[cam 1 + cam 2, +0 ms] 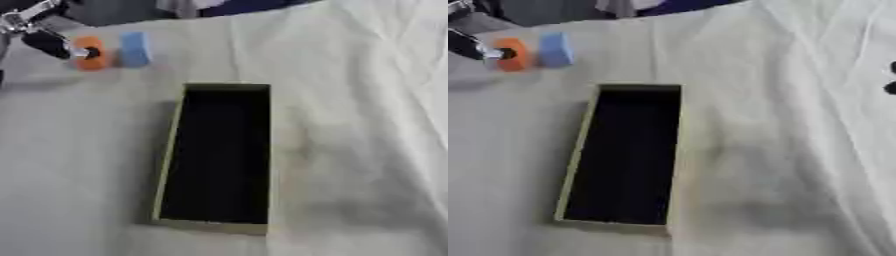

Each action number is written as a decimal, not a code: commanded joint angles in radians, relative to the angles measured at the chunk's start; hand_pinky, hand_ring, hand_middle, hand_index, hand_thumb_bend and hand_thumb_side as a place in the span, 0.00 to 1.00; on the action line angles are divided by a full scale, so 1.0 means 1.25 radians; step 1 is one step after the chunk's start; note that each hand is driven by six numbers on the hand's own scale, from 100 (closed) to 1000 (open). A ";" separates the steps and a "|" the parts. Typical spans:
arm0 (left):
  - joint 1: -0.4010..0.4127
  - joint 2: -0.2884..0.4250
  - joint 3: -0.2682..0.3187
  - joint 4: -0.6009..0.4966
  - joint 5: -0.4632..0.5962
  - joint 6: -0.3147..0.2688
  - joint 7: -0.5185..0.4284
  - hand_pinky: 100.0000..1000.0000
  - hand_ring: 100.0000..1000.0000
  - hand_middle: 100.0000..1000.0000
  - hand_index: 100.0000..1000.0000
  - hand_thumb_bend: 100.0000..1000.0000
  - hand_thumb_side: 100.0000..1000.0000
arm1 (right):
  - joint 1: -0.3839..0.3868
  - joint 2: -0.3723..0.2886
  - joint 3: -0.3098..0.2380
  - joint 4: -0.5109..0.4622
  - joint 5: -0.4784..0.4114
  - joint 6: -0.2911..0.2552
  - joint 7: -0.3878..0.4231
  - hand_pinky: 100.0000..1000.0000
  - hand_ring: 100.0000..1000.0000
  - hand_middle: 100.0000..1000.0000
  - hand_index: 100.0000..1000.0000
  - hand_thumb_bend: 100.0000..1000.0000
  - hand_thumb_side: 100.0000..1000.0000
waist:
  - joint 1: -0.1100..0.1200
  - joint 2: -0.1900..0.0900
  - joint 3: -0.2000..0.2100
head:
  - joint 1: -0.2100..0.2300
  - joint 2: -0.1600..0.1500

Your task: Pick up objects on the table and place them in the box.

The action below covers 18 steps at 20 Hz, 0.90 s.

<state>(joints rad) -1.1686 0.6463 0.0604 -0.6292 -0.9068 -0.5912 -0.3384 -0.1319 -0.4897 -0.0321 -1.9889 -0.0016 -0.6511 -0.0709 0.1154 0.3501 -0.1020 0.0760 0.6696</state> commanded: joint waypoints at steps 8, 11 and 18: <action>-0.009 0.027 0.009 -0.007 -0.045 0.013 -0.043 0.83 0.90 0.91 0.96 0.50 0.00 | -0.004 -0.014 -0.001 -0.009 0.007 -0.002 0.003 0.85 0.91 0.55 0.84 0.00 0.62 | -0.002 -0.018 -0.019 | 0.000 0.000; -0.009 0.027 0.010 -0.005 -0.071 0.032 -0.031 0.82 0.90 0.91 0.95 0.48 0.00 | -0.003 -0.013 -0.001 -0.009 0.010 -0.002 0.005 0.85 0.91 0.55 0.84 0.00 0.62 | 0.002 -0.016 -0.028 | 0.003 -0.003; -0.009 0.025 0.017 0.008 -0.161 0.107 0.024 0.83 0.91 0.91 0.93 0.45 0.00 | -0.001 -0.009 0.000 -0.009 0.020 0.000 0.005 0.85 0.91 0.54 0.84 0.00 0.62 | 0.011 -0.011 -0.052 | 0.005 -0.005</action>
<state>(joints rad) -1.1630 0.6467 0.0710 -0.6128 -1.0910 -0.4737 -0.3211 -0.1309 -0.4887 -0.0302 -1.9889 0.0172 -0.6517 -0.0679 0.1349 0.3546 -0.1683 0.0793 0.6714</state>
